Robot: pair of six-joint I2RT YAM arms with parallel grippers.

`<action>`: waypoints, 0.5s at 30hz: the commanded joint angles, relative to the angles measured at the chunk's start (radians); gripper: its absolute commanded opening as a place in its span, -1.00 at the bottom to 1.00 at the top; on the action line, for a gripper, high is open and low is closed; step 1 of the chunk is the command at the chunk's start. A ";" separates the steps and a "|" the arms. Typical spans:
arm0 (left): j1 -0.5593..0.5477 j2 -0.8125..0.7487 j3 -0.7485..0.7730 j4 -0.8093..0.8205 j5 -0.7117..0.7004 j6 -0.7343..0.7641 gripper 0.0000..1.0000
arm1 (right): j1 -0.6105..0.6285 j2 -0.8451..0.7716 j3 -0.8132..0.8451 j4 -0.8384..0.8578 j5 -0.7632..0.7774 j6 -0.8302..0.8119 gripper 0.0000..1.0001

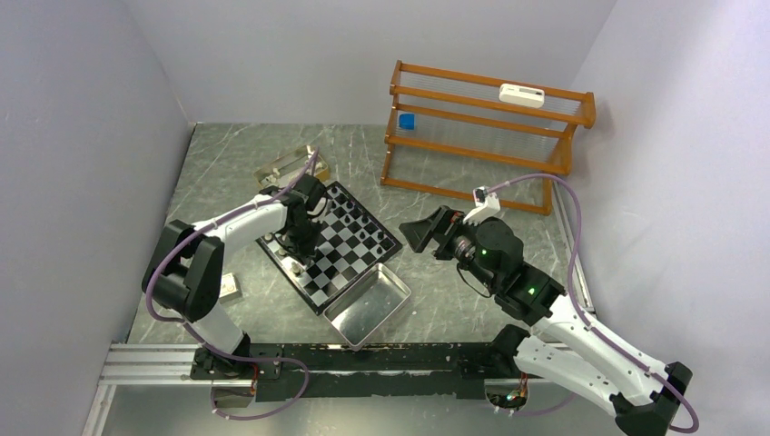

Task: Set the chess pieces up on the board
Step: Place the chess piece on the chessboard.

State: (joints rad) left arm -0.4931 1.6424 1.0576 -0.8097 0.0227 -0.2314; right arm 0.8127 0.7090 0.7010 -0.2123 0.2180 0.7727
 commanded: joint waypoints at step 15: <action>-0.021 0.017 0.040 -0.031 -0.053 0.003 -0.68 | 0.002 -0.013 0.001 0.002 0.022 -0.010 1.00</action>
State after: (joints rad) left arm -0.5022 1.6535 1.0702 -0.8234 0.0128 -0.2314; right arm 0.8131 0.7094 0.7010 -0.2123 0.2180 0.7696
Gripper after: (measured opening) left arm 0.156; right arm 0.997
